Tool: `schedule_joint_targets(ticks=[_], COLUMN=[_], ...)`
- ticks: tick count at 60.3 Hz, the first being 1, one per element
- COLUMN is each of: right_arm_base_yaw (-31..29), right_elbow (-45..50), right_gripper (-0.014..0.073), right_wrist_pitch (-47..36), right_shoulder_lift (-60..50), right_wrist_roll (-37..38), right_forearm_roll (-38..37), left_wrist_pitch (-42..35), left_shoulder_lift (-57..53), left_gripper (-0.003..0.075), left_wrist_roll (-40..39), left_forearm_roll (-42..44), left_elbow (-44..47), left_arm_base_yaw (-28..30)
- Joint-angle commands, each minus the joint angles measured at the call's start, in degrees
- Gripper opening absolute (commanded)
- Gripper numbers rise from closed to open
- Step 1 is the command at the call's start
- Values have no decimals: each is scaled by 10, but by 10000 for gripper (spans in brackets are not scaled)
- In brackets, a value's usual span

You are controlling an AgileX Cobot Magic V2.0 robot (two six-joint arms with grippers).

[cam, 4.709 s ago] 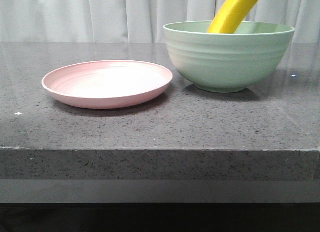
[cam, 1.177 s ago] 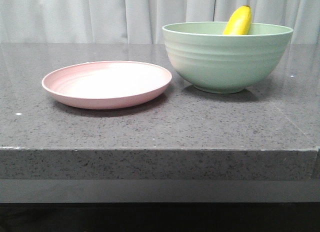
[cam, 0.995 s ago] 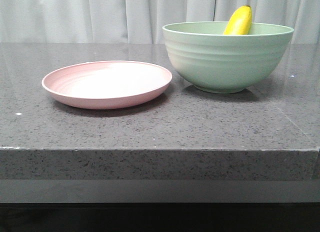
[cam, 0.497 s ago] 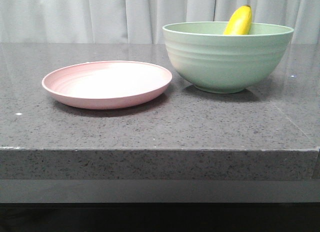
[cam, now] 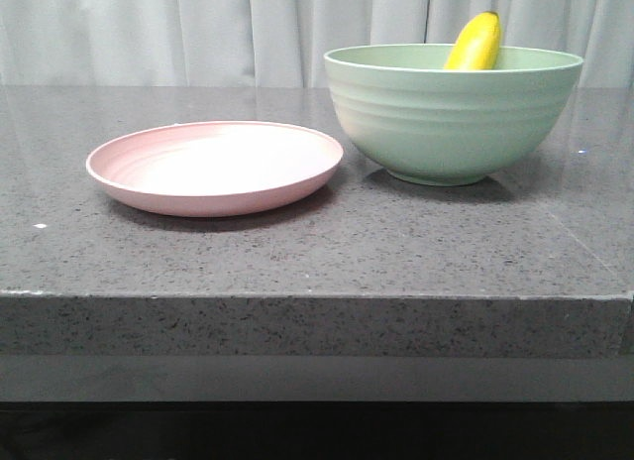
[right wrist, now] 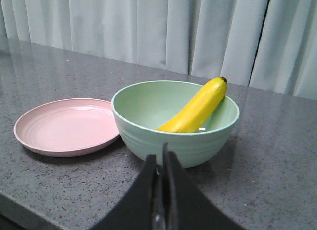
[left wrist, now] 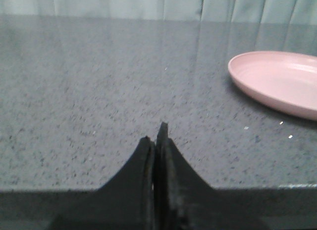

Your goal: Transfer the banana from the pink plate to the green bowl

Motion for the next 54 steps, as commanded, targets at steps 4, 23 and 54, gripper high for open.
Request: schedule_joint_targets(ticks=[4,23,54], right_arm_base_yaw=[2,2,2], right_elbow=[-16,-16,-16], right_gripper=[-59,-59,-59], right_wrist_pitch=[-32,-32,-32], right_shoulder_lift=[5,5,5], right_wrist_roll=[-3,-3,-3], right_forearm_roll=[11,11,11], left_wrist_pitch=[-88,-82,-82], left_shoulder_lift=[-12,-12,-12], left_gripper=[-20,-20,-20], left_wrist_roll=[-3,-3,-3], left_forearm_roll=[-12,-12,-12], left_elbow=[19,17,17], left_arm_base_yaw=[15,16,16])
